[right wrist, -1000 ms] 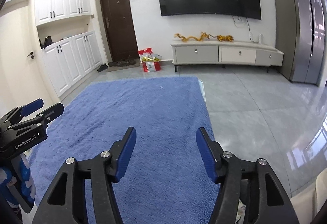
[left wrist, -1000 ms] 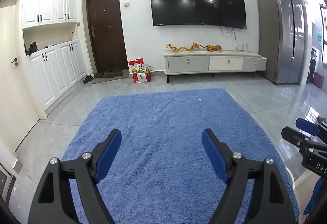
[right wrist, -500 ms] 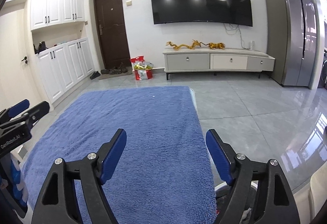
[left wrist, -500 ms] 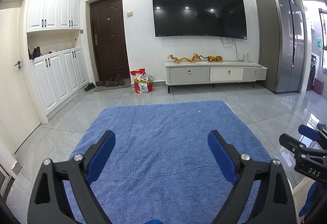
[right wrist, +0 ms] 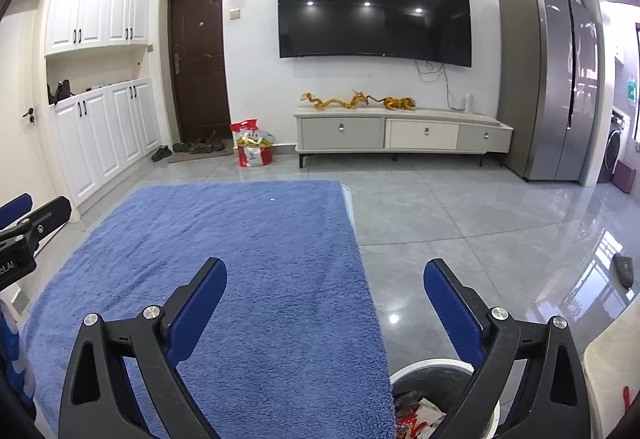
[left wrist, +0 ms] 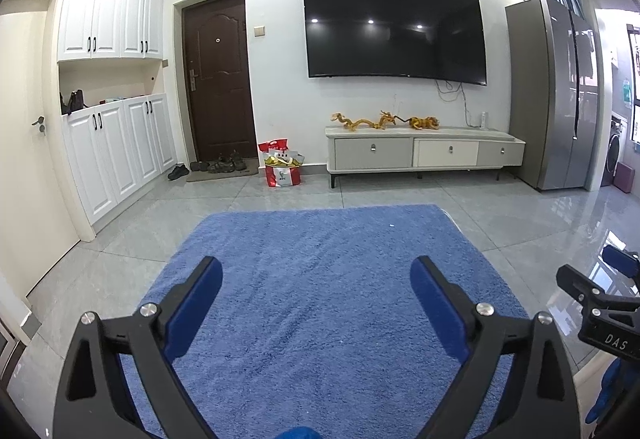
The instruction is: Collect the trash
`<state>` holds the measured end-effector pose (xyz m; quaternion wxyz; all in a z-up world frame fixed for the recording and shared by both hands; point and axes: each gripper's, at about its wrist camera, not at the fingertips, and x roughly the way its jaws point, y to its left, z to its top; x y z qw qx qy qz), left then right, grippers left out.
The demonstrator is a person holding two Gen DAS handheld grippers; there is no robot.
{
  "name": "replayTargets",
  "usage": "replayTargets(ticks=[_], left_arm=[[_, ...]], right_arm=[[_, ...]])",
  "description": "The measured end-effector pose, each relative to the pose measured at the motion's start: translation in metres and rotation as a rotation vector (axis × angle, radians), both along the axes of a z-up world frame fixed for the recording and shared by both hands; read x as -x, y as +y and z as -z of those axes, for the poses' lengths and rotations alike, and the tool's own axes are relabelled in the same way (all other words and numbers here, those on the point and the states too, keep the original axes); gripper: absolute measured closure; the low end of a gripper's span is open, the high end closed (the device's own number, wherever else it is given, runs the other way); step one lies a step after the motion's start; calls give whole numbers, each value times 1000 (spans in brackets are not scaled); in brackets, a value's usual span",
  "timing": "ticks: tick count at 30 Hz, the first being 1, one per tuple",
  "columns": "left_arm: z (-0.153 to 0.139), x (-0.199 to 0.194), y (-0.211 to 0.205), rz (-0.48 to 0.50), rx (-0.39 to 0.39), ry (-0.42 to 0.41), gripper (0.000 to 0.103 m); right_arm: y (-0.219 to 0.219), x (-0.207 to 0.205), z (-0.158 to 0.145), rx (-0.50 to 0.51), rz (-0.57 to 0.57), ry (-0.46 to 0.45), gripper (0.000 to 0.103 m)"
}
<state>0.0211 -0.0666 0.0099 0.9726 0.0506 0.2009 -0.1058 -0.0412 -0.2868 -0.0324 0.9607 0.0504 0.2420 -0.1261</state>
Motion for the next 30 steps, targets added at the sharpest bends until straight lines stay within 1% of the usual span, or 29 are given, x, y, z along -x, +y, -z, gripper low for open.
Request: replayTargets(ticks=[7,12,15,21,30], left_arm=[[0,1,2,-9,16,-5,8],[0,-1,4,-11,25,5,7],[0,-1,5,-13,25,6,6],[-2,5,3,-19,17,-19,4],[-2,7,6,-19,27,-24,4]], right_arm=[[1,3,0,-3,17,-2,5],[1,5,0,-3,19,0,5],[1,6,0,-2,19,1,5],[1,7,0,0,21,2,4],[0,13,1,4,28,-1,4]])
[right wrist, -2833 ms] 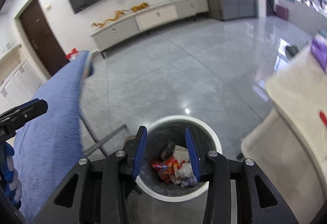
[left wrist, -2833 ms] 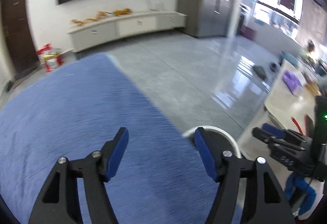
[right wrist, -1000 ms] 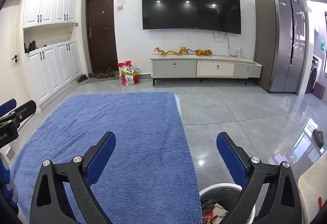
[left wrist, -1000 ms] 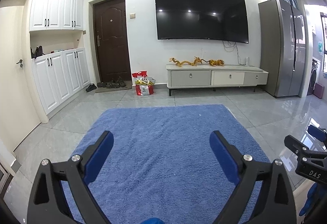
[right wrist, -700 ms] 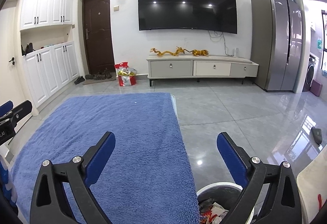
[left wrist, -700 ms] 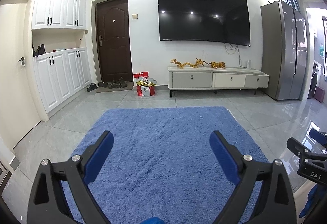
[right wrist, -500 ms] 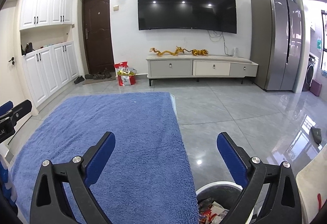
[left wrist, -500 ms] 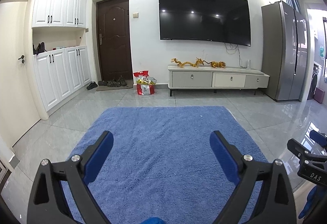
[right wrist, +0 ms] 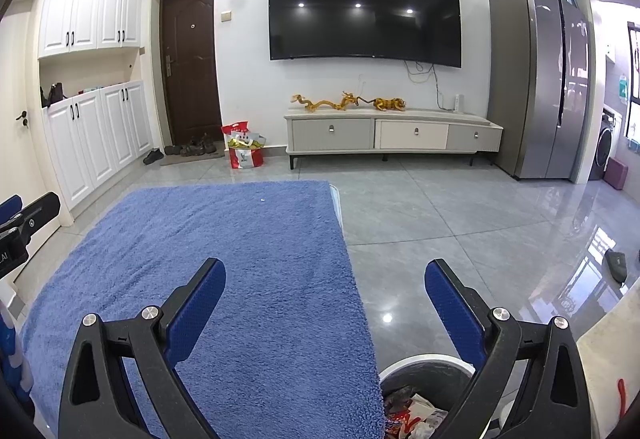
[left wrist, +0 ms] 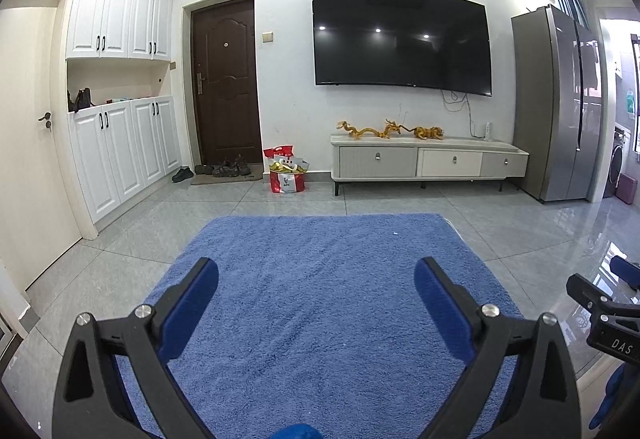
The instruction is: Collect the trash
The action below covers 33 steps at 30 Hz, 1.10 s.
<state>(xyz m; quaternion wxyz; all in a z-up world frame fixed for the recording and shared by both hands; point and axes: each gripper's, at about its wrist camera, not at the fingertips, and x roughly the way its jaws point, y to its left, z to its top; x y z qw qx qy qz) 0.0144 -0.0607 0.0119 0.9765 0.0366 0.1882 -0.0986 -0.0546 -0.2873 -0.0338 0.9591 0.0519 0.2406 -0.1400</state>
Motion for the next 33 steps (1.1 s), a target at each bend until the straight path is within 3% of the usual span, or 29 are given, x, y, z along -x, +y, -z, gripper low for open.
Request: replayTargets(ticks=[33], left_arm=[[4,3,-4,16,-12,-7,4]], right_arm=[[-1,-3,-1,13,4,11,4]])
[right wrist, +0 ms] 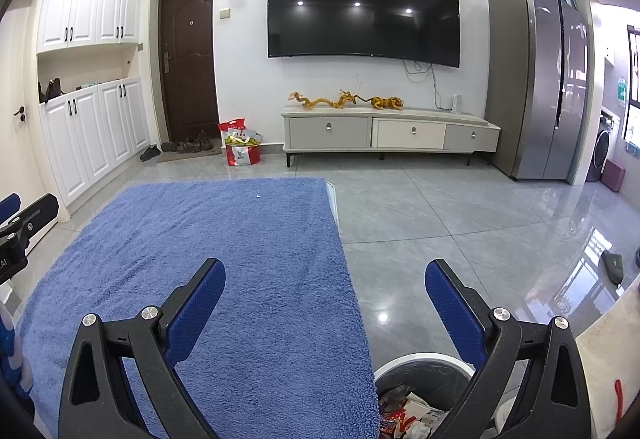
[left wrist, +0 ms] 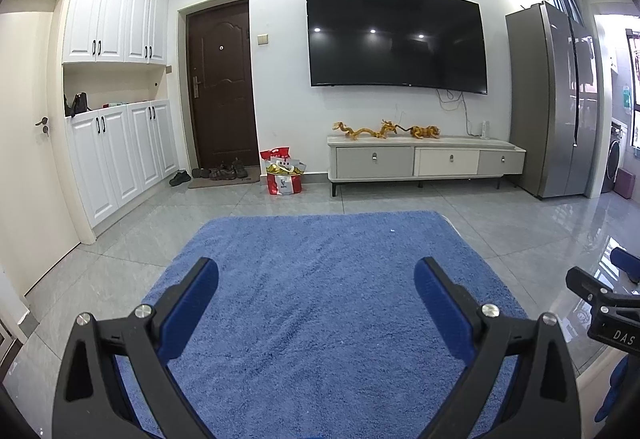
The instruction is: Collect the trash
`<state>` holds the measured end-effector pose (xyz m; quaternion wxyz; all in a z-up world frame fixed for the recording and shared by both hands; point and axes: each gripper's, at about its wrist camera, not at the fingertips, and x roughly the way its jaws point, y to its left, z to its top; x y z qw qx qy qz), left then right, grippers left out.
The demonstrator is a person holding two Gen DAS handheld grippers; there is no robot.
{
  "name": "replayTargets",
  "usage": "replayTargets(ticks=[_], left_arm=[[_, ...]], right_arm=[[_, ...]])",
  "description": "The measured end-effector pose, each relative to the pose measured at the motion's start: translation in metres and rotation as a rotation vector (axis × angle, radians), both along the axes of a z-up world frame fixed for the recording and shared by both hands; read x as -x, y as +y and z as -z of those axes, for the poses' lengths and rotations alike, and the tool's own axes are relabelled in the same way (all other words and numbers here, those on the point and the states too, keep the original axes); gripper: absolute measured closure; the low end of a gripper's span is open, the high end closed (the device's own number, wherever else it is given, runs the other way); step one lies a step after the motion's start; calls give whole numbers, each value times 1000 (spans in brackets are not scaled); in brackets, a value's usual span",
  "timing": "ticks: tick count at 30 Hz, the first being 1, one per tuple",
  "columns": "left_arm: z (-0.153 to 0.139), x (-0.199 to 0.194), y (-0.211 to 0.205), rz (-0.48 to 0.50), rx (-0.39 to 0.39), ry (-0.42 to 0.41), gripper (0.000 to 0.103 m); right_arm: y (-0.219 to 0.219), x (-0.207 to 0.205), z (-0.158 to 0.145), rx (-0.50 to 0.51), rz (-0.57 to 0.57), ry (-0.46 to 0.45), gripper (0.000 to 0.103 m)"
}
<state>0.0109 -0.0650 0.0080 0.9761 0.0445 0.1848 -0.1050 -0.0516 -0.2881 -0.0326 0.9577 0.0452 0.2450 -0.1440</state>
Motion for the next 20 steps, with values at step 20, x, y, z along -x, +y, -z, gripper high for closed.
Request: replayTargets(ticks=[20], left_arm=[[8,-4,-2,6,-12,38,4]], right_arm=[[0,3,1,-3,11,3,3]])
